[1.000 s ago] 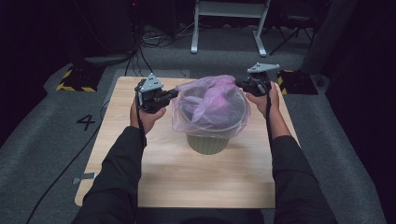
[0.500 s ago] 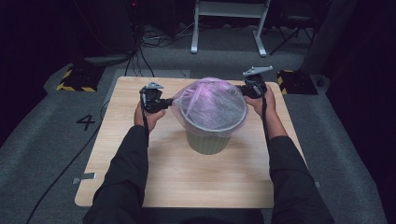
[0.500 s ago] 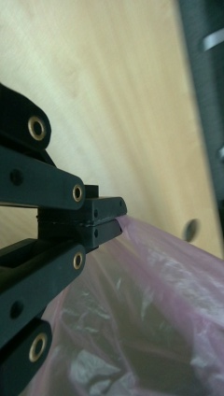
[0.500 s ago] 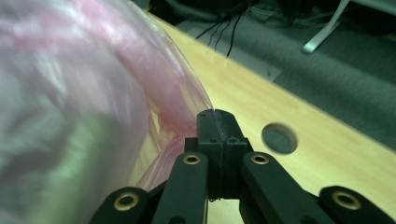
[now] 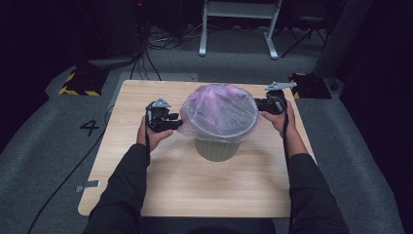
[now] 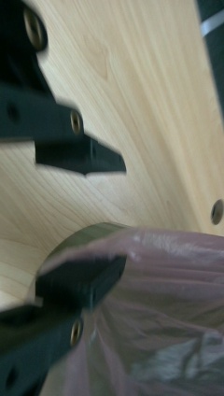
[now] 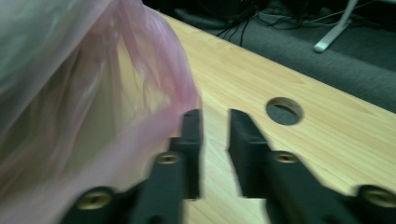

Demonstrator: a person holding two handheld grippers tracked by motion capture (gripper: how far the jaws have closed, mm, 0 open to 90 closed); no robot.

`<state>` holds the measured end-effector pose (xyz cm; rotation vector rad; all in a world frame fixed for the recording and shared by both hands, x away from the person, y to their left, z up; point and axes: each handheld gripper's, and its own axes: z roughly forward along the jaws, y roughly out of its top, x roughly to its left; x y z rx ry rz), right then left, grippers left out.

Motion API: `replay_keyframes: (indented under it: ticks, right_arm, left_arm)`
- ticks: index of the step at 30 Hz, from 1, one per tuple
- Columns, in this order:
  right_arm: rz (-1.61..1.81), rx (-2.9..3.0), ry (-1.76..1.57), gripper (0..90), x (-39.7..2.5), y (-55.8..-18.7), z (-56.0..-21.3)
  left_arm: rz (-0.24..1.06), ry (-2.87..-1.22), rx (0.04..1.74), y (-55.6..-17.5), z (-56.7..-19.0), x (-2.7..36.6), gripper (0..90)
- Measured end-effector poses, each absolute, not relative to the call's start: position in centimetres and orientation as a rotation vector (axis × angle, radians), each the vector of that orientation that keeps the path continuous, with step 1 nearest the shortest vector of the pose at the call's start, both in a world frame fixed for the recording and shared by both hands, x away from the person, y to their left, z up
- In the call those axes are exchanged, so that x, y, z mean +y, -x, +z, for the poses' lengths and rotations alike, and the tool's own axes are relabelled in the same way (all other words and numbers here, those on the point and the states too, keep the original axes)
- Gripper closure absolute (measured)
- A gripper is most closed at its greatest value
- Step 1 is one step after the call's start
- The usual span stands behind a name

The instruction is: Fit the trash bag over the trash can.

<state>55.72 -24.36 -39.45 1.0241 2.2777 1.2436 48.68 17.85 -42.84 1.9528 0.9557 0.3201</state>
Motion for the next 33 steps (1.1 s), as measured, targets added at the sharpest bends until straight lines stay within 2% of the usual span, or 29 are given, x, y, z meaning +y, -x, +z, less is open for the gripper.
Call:
replay_keyframes:
  ticks: [2,4,6,9,13,14,20,24,27,29,30,33]
  right_arm:
    - [1.238,2.231,-1.000,63.2,-25.4,-54.8,-39.4]
    - [1.240,2.217,-1.009,54.5,-26.6,-54.1,-39.3]
    - [1.232,2.193,-0.928,52.8,-27.6,-53.0,-39.1]
    - [1.263,2.198,-0.815,49.4,-28.2,-51.2,-38.5]
    - [1.221,2.241,-0.636,43.2,-27.9,-48.6,-38.0]
    - [1.209,2.269,-0.607,39.2,-27.7,-48.1,-38.0]
    - [1.135,2.268,-0.475,30.5,-25.9,-45.5,-37.9]
    - [1.109,2.219,-0.437,29.2,-25.1,-44.8,-37.5]
    - [1.083,2.215,-0.420,33.8,-24.7,-44.7,-37.4]
    - [1.077,2.199,-0.416,43.4,-24.6,-44.7,-37.3]
    - [1.104,2.196,-0.409,52.4,-24.6,-44.6,-37.3]
    - [1.150,2.197,-0.388,67.4,-24.5,-44.6,-37.5]
  left_arm:
    - [0.368,-1.938,0.935,-47.2,-42.5,18.6,34.0]
    - [0.426,-1.940,0.914,-45.9,-42.2,19.2,30.0]
    - [0.452,-1.955,0.866,-44.8,-41.8,19.4,24.5]
    - [0.525,-1.993,0.871,-43.6,-41.7,20.0,22.7]
    - [0.521,-1.960,0.877,-42.9,-41.8,21.4,22.1]
    - [0.512,-1.956,0.866,-42.6,-41.8,21.5,22.1]
    - [0.512,-1.968,0.728,-40.1,-41.6,19.8,18.5]
    - [0.513,-1.962,0.668,-39.6,-41.1,18.1,18.3]
    - [0.518,-1.982,0.642,-39.7,-41.0,16.8,19.4]
    - [0.548,-1.984,0.645,-39.9,-41.0,16.1,23.7]
    - [0.552,-1.986,0.640,-40.0,-40.9,16.0,28.7]
    - [0.585,-1.986,0.639,-40.3,-40.9,15.7,47.7]
